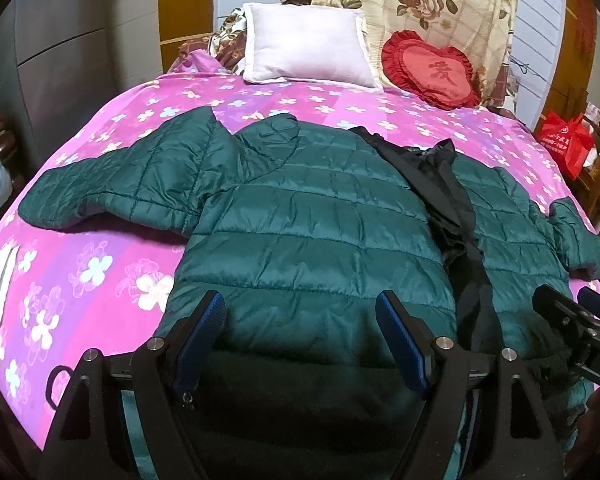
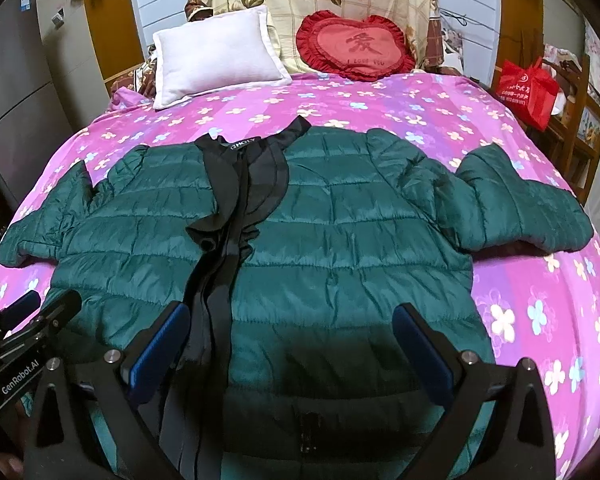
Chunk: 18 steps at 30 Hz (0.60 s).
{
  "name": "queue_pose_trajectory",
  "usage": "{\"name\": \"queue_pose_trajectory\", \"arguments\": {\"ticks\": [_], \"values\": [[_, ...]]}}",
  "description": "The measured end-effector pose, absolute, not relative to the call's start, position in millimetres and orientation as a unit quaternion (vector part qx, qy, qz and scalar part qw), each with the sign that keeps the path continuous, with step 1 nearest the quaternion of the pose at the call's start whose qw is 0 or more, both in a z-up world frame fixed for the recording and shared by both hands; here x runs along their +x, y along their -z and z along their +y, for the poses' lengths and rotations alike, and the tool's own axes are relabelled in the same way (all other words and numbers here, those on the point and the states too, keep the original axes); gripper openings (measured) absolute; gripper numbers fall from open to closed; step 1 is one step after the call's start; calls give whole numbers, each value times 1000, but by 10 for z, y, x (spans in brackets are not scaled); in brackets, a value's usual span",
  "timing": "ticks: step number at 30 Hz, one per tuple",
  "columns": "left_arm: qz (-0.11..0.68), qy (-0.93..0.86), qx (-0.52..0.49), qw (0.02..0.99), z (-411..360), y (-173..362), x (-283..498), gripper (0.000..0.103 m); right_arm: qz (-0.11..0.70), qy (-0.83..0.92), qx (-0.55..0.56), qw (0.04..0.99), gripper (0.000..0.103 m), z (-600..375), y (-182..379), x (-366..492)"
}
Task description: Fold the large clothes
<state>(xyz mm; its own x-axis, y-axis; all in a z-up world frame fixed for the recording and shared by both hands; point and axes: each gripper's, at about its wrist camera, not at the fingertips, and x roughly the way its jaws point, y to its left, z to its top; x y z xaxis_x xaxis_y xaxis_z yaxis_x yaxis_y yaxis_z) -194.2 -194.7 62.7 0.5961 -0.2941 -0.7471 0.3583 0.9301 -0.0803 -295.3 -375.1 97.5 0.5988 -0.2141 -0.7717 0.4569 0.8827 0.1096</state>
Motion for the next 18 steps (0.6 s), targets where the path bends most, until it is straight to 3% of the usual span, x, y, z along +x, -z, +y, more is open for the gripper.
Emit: {"name": "queue_pose_trajectory", "arguments": {"ticks": [18], "values": [[411, 156, 36, 897, -1807, -573, -1696, 52, 407, 193, 143, 881, 103, -3829, -952, -2658]]}}
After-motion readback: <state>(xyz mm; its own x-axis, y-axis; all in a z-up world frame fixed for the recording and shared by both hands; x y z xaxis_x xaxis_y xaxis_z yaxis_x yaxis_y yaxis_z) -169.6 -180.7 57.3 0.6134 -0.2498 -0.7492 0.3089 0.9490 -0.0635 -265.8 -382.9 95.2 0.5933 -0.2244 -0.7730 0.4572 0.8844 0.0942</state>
